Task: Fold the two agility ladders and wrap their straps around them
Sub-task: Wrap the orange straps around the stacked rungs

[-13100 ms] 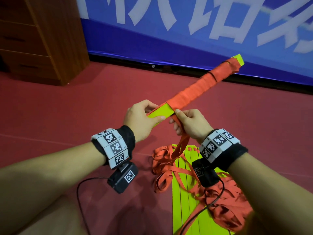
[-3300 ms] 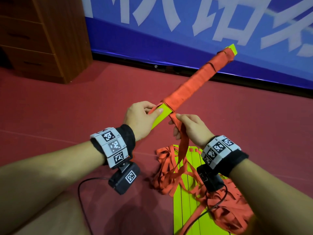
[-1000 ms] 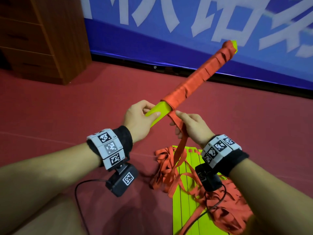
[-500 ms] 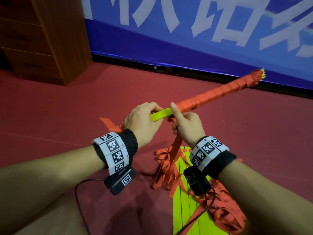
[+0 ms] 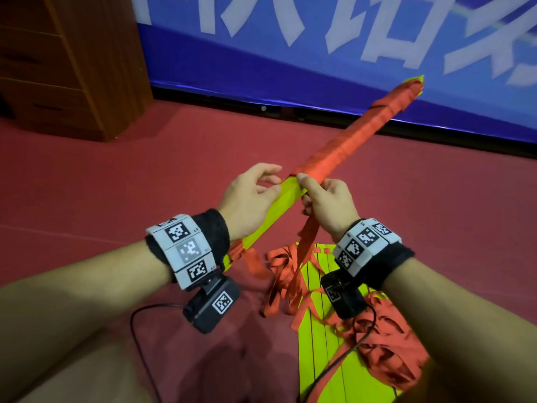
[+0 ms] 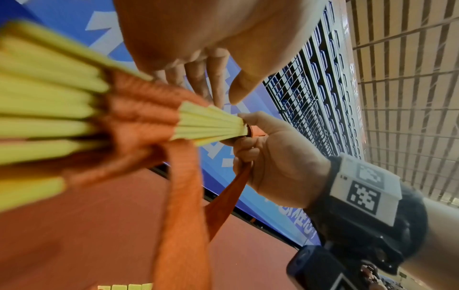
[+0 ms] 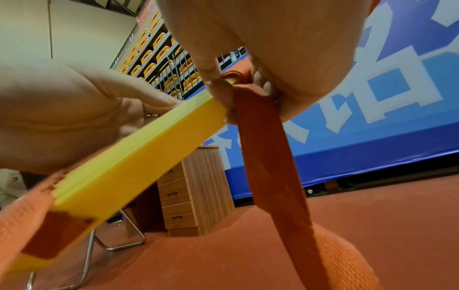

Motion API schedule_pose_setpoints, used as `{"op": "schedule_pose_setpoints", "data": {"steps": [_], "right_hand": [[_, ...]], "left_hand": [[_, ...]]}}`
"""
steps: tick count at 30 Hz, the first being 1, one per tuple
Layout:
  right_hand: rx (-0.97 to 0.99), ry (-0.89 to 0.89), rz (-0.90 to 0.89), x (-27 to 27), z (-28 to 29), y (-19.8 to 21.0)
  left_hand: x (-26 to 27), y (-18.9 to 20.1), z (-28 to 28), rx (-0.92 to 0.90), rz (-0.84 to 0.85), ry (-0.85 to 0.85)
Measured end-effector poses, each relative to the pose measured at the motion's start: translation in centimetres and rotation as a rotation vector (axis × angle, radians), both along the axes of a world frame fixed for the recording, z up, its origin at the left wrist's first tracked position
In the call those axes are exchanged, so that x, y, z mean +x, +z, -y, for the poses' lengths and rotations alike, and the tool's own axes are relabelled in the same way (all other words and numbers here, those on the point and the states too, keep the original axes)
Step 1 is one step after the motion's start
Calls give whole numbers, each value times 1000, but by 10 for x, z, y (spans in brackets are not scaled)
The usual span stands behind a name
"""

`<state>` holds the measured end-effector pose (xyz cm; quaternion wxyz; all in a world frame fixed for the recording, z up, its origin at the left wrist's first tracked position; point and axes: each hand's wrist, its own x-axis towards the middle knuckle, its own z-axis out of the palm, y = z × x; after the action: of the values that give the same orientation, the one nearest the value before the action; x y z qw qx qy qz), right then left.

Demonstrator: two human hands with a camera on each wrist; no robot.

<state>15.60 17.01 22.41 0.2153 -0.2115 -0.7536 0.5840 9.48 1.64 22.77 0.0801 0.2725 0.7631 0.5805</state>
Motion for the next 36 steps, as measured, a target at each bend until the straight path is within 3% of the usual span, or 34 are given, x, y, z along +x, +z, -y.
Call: {"op": "schedule_pose_setpoints", "data": {"steps": [5,7,12,17,23,25,28,31,36], "right_hand": [[-74,21,-20,3,-1,2],[-31,73,-11,5,-4,1],[63,152,-2,9,-11,6],[91,194,100,13,-13,11],[221,281,323,18,-15,10],[363,289,393,17,-15,7],[805,195,519,18,-8,5],[1162,89,440,17,10,3],[1362,101,384,8,26,-7]], "left_hand": [[-4,-5,-1,-113,8,59],[-6,-5,-1,-183,80,-13],[-7,-16,0,-99,151,-116],[0,-5,0,-42,134,-30],[-5,-9,3,-171,-19,177],[-6,-7,5,-260,-90,225],[-7,-6,7,-395,-161,252],[-8,-6,9,-536,-213,256],[-2,4,15,-751,-538,235]]}}
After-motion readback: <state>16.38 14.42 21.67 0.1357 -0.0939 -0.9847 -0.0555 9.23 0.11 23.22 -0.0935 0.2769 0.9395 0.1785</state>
